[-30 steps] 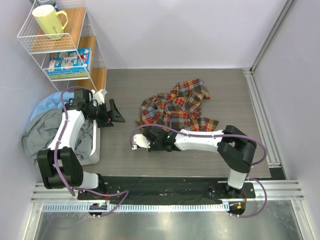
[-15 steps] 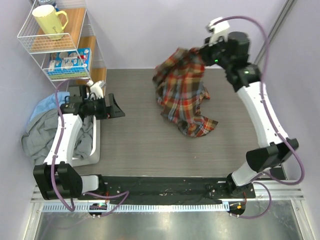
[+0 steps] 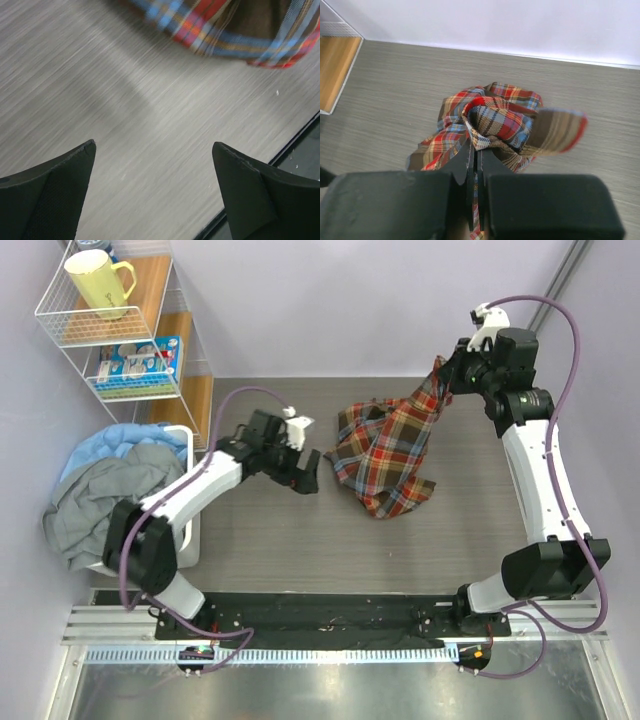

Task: Fold and stack the long sleeve shirts
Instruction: Flatten the shirt out

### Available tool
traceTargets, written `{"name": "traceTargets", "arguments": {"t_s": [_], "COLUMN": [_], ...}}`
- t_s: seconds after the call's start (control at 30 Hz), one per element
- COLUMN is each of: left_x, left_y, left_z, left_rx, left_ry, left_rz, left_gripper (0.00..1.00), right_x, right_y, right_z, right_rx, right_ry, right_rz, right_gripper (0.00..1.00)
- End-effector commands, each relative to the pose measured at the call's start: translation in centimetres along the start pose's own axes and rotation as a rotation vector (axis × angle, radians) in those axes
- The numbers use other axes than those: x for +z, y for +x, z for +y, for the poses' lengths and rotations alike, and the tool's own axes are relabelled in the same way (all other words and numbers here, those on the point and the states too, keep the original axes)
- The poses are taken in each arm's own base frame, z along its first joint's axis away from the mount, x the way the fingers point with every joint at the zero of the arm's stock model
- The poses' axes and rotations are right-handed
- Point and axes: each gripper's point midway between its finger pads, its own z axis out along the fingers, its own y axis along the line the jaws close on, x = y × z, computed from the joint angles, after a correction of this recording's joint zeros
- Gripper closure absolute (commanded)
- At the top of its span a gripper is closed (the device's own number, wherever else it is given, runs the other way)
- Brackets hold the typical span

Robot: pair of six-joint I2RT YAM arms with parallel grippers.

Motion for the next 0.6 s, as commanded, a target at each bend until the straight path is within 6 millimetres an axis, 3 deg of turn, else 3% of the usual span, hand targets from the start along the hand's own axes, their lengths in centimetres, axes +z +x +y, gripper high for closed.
{"name": "traceTargets", "arguments": {"t_s": [0.0,0.03,0.07,0.13,0.23,0.33,0.37,0.4,0.43,0.47,0.5,0.53,0.57], "left_x": [3.9,4.9,5.3,6.3,8.1,10.2,10.5,12.0,12.6,12.7,14.1,14.7,14.9], "left_y": [-3.5,-2.9,-4.2,-3.2,-2.4,-3.7,-4.9,-4.9,-5.3,-7.2,-6.9,-6.4,-6.9], "left_z": [-5.6,-7.4,-8.7,-11.6,-14.1,-14.5,-14.6,-14.3,-14.2,-14.4,-13.7,-13.1,-12.3], "left_rx": [0.113,0.136,0.161,0.171,0.137,0.051,0.032,0.011,-0.007,-0.001,-0.006,-0.004,0.037], "left_ry": [0.131,0.178,0.212,0.294,0.358,0.361,0.36,0.343,0.336,0.324,0.297,0.267,0.228], "left_rz": [-0.111,-0.108,-0.182,-0.183,-0.166,-0.213,-0.238,-0.227,-0.227,-0.263,-0.244,-0.208,-0.21], "left_gripper": [0.0,0.0,0.0,0.0,0.0,0.0,0.0,0.0,0.04,0.09,0.17,0.41,0.54], "right_x": [-3.0,-3.0,-3.1,-3.1,-2.9,-2.5,-2.3,-2.2,-2.2,-2.1,-2.2,-2.4,-2.5], "right_y": [-5.5,-5.7,-6.3,-6.9,-8.0,-8.4,-8.4,-8.5,-8.5,-8.6,-8.6,-9.0,-9.1], "right_z": [2.0,2.1,2.0,1.8,1.4,1.3,1.3,1.2,1.2,1.2,1.2,1.1,1.0], "right_rx": [0.028,0.035,0.039,0.06,0.079,0.097,0.102,0.107,0.118,0.117,0.119,0.12,0.114], "right_ry": [-0.042,-0.041,-0.035,-0.022,0.004,0.006,0.006,0.007,0.01,0.006,0.007,0.016,0.021], "right_rz": [-0.191,-0.203,-0.229,-0.253,-0.289,-0.295,-0.293,-0.294,-0.295,-0.296,-0.297,-0.307,-0.311], "right_gripper": [0.99,0.99,0.99,0.99,0.99,0.99,0.99,0.99,0.99,0.99,0.99,0.99,0.99]}}
